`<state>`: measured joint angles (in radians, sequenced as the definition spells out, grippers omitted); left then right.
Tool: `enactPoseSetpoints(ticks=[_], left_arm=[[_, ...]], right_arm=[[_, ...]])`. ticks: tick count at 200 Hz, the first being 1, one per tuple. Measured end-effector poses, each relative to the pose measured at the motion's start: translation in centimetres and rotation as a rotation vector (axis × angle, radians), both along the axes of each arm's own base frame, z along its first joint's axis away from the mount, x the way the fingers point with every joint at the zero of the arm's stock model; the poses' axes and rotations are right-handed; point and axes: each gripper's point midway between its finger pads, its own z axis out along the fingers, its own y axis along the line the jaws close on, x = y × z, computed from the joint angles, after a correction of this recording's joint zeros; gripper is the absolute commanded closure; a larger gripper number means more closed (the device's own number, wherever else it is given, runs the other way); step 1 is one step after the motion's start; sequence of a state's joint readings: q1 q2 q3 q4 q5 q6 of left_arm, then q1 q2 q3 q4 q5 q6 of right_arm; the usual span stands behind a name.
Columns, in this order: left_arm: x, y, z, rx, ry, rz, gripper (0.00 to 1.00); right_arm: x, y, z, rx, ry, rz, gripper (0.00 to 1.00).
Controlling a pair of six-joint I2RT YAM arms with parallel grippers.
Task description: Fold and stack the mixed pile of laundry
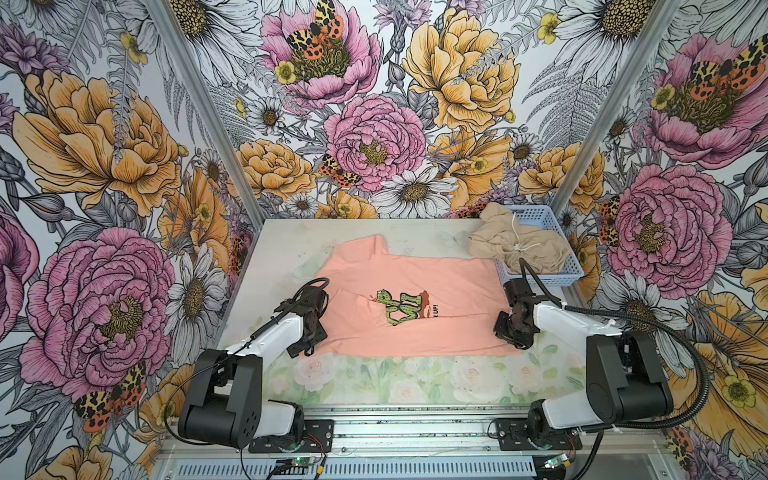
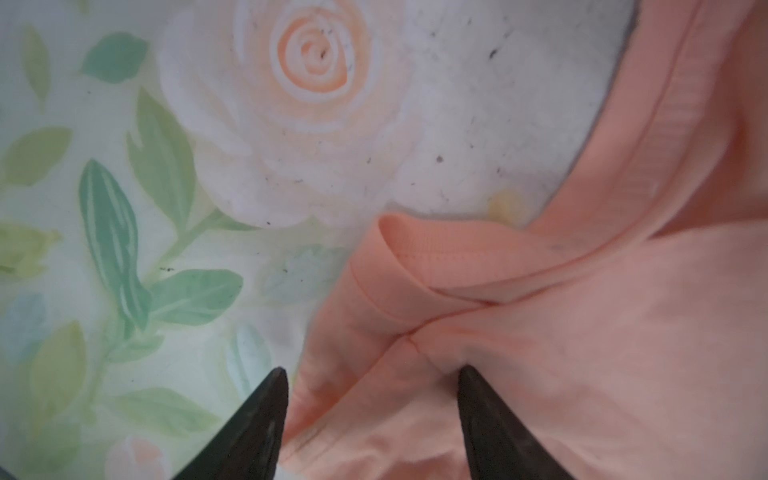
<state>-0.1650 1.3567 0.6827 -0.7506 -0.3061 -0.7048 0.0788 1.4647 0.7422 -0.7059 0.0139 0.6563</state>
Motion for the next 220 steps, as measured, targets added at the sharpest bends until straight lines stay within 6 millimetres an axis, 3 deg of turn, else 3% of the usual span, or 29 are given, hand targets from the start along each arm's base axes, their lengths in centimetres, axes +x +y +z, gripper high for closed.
enactPoseSetpoints(ticks=[34, 80, 112, 127, 163, 188, 220], left_arm=[[0.4, 1.0, 0.4, 0.023, -0.009, 0.009, 0.35], [0.5, 1.0, 1.1, 0.021, -0.033, 0.001, 0.39], [0.8, -0.9, 4.5, -0.034, -0.159, -0.033, 0.48], [0.6, -2.4, 5.1, -0.082, -0.182, -0.052, 0.54], [-1.9, -5.3, 3.1, -0.174, -0.098, -0.074, 0.67], [-3.9, -5.1, 1.1, -0.186, -0.022, -0.038, 0.71], [-4.3, -4.3, -0.8, -0.196, 0.040, 0.023, 0.75]], right_arm=[[0.2, -0.9, 0.0, -0.037, -0.004, 0.004, 0.66], [0.3, -1.0, 0.0, -0.038, -0.006, 0.010, 0.65], [-0.4, -0.8, 0.4, -0.032, 0.001, 0.019, 0.65], [-0.8, -0.5, 0.9, -0.023, 0.000, 0.026, 0.65], [-1.7, 0.9, 1.7, 0.026, -0.013, 0.037, 0.65], [-2.6, 1.5, 1.5, 0.047, 0.009, 0.039, 0.65], [-3.2, 1.4, 0.7, 0.037, 0.052, 0.041, 0.66]])
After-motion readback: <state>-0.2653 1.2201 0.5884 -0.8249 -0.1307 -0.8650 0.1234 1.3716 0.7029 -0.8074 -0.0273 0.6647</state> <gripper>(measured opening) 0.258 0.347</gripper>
